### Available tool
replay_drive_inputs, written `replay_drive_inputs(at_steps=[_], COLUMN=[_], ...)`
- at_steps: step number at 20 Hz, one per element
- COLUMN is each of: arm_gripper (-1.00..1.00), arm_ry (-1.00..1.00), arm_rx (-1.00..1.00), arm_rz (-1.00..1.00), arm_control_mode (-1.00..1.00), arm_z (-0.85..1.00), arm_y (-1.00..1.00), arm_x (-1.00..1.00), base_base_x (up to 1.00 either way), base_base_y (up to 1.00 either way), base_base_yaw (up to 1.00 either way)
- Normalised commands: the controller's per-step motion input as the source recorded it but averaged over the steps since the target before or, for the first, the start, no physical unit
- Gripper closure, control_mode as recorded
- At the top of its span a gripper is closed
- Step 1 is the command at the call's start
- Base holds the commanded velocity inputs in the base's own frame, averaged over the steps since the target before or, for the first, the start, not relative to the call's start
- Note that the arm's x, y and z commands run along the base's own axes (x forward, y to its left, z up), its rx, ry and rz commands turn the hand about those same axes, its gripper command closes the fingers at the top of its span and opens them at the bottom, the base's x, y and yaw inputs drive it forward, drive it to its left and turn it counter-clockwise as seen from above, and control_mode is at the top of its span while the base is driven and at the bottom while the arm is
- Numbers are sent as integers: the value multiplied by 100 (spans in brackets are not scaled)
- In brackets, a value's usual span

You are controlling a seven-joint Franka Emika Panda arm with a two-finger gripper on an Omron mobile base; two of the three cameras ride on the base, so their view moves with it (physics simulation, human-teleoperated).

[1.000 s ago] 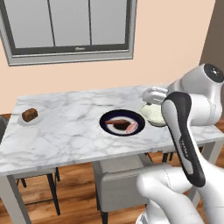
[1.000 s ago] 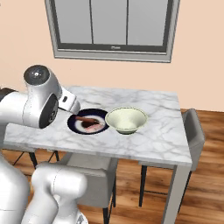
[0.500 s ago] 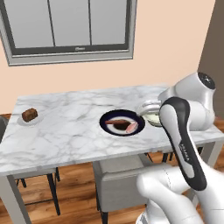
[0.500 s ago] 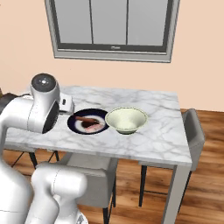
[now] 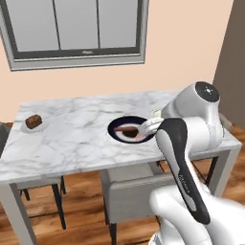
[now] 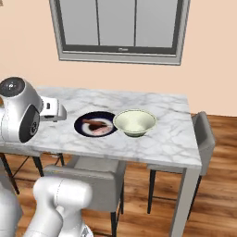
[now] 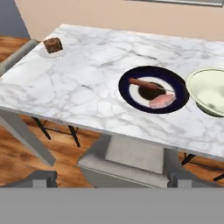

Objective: Take the smaller bowl and place it next to the appetizer plate on the dining counter , and place the larger bowl next to the plate with cooked food.

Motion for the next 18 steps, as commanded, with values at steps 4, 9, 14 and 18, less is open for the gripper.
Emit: replay_drive_inputs(at_steps=[4,9,14,18], arm_gripper=[-100,-100,-100,-100], arm_ry=[0,0,0,0], arm_rx=[0,0,0,0], arm_rz=[0,0,0,0], arm_control_mode=[100,100,100,100], arm_z=[0,0,0,0], arm_y=[0,0,0,0], arm_x=[0,0,0,0], base_base_x=[-100,-72,-34,-10], base_base_y=[34,70,78,58], base_base_yaw=[12,31,39,39])
